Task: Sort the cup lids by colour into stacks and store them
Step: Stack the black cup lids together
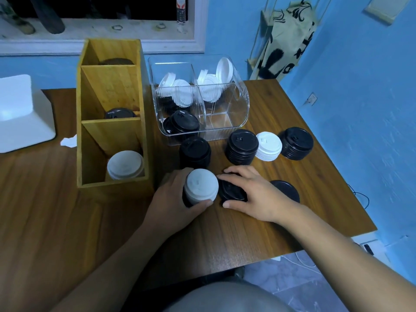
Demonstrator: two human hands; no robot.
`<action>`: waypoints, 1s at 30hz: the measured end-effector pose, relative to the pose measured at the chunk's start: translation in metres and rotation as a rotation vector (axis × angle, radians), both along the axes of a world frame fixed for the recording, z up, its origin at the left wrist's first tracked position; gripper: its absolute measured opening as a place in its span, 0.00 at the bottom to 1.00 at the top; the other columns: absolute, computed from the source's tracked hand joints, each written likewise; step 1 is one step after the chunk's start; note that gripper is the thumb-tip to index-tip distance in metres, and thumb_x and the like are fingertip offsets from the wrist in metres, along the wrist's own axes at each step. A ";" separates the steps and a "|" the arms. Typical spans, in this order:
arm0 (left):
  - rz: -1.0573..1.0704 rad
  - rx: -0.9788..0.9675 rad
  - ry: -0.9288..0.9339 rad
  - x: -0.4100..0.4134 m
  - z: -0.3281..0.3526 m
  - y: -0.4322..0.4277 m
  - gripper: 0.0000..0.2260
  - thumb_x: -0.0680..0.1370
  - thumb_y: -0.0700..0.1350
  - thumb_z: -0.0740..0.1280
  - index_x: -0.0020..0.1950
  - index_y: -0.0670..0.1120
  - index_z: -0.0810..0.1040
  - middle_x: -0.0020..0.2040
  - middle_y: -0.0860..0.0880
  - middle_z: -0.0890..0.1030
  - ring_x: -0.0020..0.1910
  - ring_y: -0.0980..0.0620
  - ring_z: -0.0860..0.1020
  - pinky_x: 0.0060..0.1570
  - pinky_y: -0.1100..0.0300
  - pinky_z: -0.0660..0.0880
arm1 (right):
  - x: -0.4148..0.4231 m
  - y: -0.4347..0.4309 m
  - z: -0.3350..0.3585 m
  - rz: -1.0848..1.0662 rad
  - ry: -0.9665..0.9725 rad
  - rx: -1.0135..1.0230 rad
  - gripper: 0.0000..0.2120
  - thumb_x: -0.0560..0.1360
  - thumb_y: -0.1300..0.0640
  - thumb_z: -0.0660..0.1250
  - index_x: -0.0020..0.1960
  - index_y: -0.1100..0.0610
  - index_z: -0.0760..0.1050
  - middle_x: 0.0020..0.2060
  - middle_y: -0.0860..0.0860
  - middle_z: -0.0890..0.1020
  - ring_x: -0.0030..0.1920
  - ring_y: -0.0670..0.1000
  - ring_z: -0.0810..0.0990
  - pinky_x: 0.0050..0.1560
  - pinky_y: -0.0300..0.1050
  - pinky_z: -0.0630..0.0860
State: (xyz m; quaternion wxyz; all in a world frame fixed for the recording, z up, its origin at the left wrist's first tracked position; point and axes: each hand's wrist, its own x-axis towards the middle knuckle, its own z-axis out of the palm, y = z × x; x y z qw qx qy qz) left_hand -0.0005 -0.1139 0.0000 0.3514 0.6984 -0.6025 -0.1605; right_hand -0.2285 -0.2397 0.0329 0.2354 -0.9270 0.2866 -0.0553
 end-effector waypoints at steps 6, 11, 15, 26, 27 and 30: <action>0.002 -0.012 -0.002 0.000 0.001 0.000 0.36 0.69 0.65 0.74 0.72 0.54 0.68 0.63 0.62 0.71 0.61 0.66 0.66 0.60 0.66 0.65 | -0.001 0.016 -0.015 0.029 0.056 -0.347 0.31 0.82 0.39 0.59 0.80 0.52 0.60 0.75 0.53 0.67 0.74 0.58 0.64 0.73 0.56 0.67; 0.005 -0.002 -0.011 0.000 0.001 -0.001 0.37 0.69 0.66 0.74 0.72 0.54 0.67 0.65 0.56 0.74 0.62 0.64 0.67 0.61 0.63 0.66 | -0.001 0.020 -0.013 0.006 0.158 -0.372 0.31 0.83 0.37 0.55 0.81 0.51 0.57 0.78 0.51 0.63 0.76 0.58 0.62 0.72 0.58 0.66; -0.002 0.011 -0.013 0.001 -0.001 -0.001 0.36 0.69 0.68 0.73 0.72 0.55 0.68 0.66 0.56 0.75 0.64 0.58 0.71 0.61 0.63 0.66 | -0.002 0.020 -0.001 -0.016 0.160 -0.226 0.35 0.82 0.32 0.51 0.83 0.45 0.46 0.82 0.44 0.52 0.82 0.52 0.48 0.79 0.60 0.52; 0.000 0.015 0.002 0.002 0.000 0.000 0.36 0.68 0.66 0.75 0.71 0.54 0.68 0.65 0.56 0.74 0.63 0.58 0.70 0.58 0.64 0.67 | -0.117 0.003 0.010 -0.261 0.143 0.118 0.42 0.70 0.58 0.76 0.76 0.35 0.60 0.78 0.37 0.58 0.78 0.43 0.53 0.78 0.55 0.59; 0.003 0.018 0.001 0.001 0.000 0.000 0.36 0.68 0.66 0.75 0.71 0.54 0.68 0.65 0.56 0.75 0.62 0.58 0.70 0.58 0.63 0.67 | -0.115 0.002 0.009 -0.283 0.155 0.089 0.41 0.71 0.52 0.77 0.77 0.36 0.61 0.77 0.37 0.60 0.76 0.43 0.57 0.76 0.54 0.63; 0.002 0.023 -0.006 0.001 -0.001 -0.001 0.37 0.68 0.69 0.73 0.71 0.54 0.68 0.65 0.56 0.75 0.63 0.58 0.71 0.59 0.63 0.68 | -0.102 0.006 0.008 -0.371 0.188 -0.036 0.41 0.70 0.32 0.71 0.78 0.37 0.59 0.71 0.38 0.65 0.66 0.44 0.63 0.67 0.51 0.73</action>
